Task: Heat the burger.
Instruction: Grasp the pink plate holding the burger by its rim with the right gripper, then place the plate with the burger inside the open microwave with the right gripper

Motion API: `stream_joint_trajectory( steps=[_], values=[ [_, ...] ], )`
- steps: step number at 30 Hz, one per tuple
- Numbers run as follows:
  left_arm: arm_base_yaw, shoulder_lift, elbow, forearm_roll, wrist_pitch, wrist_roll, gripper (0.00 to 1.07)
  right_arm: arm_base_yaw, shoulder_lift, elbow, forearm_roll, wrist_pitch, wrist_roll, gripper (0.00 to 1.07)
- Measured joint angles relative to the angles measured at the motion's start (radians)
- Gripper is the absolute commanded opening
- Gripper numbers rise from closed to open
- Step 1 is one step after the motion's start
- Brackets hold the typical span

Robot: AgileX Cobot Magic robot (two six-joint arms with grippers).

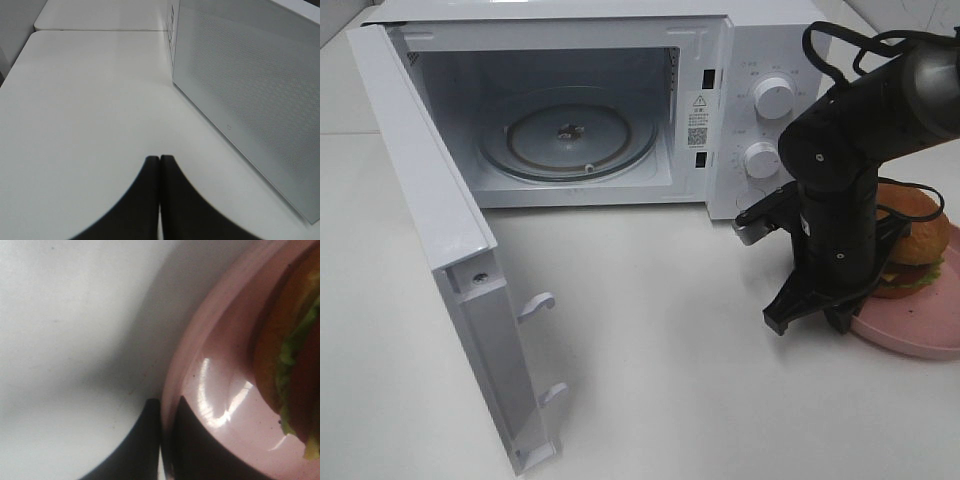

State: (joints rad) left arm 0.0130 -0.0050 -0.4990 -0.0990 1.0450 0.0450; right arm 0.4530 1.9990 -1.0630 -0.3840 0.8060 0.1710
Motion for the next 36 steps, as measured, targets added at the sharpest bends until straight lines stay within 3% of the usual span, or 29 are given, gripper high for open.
stream_joint_trajectory(
  steps=[12,18,24,36],
  values=[
    [0.0,0.0,0.0,0.0,0.0,0.0,0.0,0.0,-0.02,0.014,-0.004,-0.018,0.011,0.0],
    [0.0,0.0,0.0,0.0,0.0,0.0,0.0,0.009,-0.097,0.098,-0.018,-0.07,0.01,0.0],
    [0.0,0.0,0.0,0.0,0.0,0.0,0.0,0.085,-0.177,0.195,-0.113,-0.088,0.104,0.0],
    [0.0,0.0,0.0,0.0,0.0,0.0,0.0,0.235,-0.32,0.305,-0.164,-0.091,0.143,0.0]
  ],
)
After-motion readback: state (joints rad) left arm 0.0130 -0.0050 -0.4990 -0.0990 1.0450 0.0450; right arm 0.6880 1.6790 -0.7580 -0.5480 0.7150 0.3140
